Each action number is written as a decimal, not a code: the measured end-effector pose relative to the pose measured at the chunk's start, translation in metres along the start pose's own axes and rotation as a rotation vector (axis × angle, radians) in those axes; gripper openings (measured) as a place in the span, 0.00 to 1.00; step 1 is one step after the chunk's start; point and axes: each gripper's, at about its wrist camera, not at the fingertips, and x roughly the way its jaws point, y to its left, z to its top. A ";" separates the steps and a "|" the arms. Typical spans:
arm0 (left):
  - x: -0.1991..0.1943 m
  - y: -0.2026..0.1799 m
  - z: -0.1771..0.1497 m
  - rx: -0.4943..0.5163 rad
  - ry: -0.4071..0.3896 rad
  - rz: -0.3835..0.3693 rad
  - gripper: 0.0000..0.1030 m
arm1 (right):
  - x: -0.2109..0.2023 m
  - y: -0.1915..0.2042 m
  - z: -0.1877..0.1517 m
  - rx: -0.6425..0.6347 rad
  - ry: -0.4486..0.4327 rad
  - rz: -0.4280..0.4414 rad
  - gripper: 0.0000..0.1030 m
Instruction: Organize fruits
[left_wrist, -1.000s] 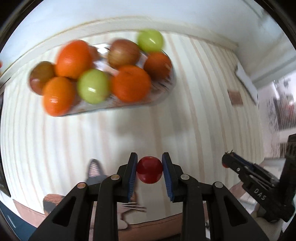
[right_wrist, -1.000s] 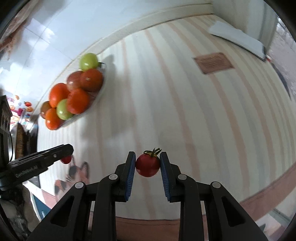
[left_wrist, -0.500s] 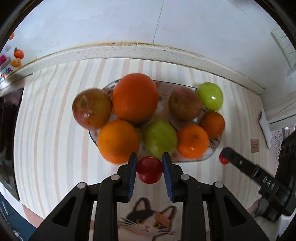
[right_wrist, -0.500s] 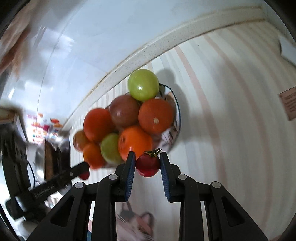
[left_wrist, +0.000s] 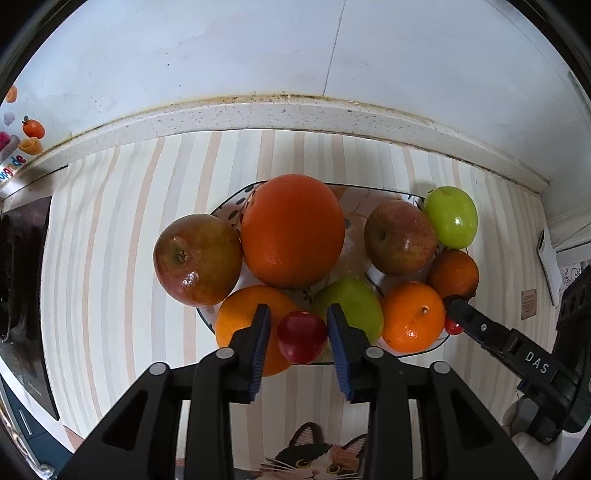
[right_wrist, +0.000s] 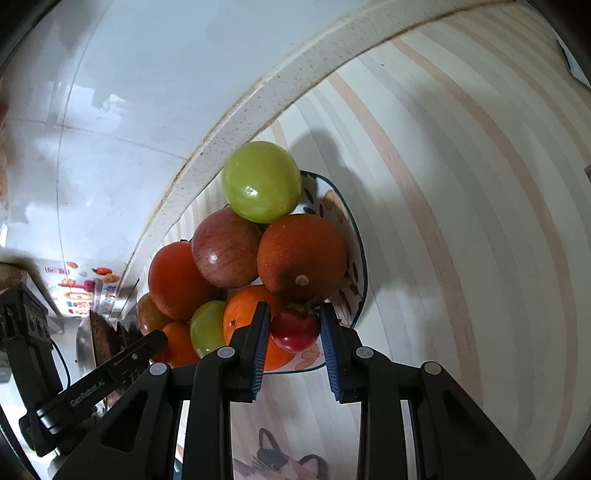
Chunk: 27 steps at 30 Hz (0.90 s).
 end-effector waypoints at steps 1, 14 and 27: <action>-0.001 0.002 0.001 -0.010 0.002 0.002 0.33 | 0.001 0.000 0.001 0.004 0.000 -0.001 0.31; -0.028 0.016 -0.005 -0.068 -0.057 -0.015 0.75 | -0.022 0.005 -0.004 -0.024 -0.032 0.002 0.71; -0.036 0.030 -0.074 -0.047 -0.082 0.045 0.76 | -0.074 0.057 -0.070 -0.306 -0.109 -0.222 0.91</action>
